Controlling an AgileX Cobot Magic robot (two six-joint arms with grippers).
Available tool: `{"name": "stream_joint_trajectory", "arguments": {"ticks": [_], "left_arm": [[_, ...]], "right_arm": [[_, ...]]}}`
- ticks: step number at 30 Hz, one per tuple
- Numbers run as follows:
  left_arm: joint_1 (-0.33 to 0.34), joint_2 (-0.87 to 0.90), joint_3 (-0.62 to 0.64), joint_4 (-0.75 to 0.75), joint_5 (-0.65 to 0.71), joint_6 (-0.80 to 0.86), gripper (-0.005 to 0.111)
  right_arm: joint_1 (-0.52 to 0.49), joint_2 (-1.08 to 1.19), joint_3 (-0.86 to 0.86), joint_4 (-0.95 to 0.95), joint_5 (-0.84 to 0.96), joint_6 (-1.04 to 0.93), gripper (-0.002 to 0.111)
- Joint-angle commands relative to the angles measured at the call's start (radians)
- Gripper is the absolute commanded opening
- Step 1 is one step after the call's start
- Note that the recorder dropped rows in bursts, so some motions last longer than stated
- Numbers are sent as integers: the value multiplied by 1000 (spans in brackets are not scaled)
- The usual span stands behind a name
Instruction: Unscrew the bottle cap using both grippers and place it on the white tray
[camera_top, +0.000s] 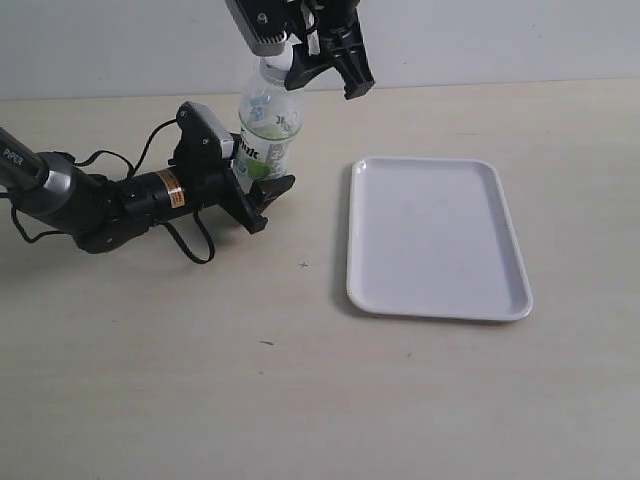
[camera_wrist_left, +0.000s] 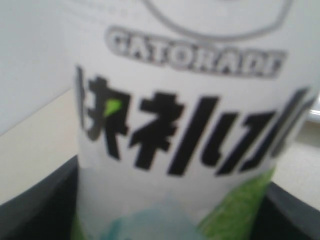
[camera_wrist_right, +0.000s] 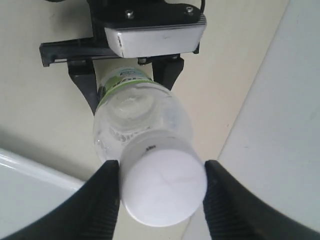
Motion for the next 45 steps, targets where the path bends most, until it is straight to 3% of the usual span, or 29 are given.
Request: {"name": "stream_joint_trajectory", "arguments": {"ticks": [1,8,12,13,16,18,24,33,45], "left_arm": [[-4,-4,6,-6,-8,-65,0],[-4,-4,6,-6,-8,-65,0],[-4,-4,6,-14,-8,-65,0],[-4,-4,6,-20,-8,-65,0],[-4,-4,6,-25,-8,-65,0],[-4,-4,6,-24,-8,-61,0],[-4,-4,6,-24,-8,-61,0],[-4,-4,6,-24,-8,-61,0],[-4,-4,6,-24,-8,-63,0]], "right_arm": [[-3,-3,-2,-20,-45,-123,0],[-3,-3,-2,-3,-53,-164,4],[-3,-3,-2,6,-53,-164,32],[-3,-3,-2,6,-53,-152,43],[-3,-3,-2,6,-57,-28,67],[-3,-3,-2,8,-57,58,77],[-3,-3,-2,95,-56,299,81],[-3,-3,-2,78,-54,945,81],[-3,-3,-2,22,-58,1274,81]]}}
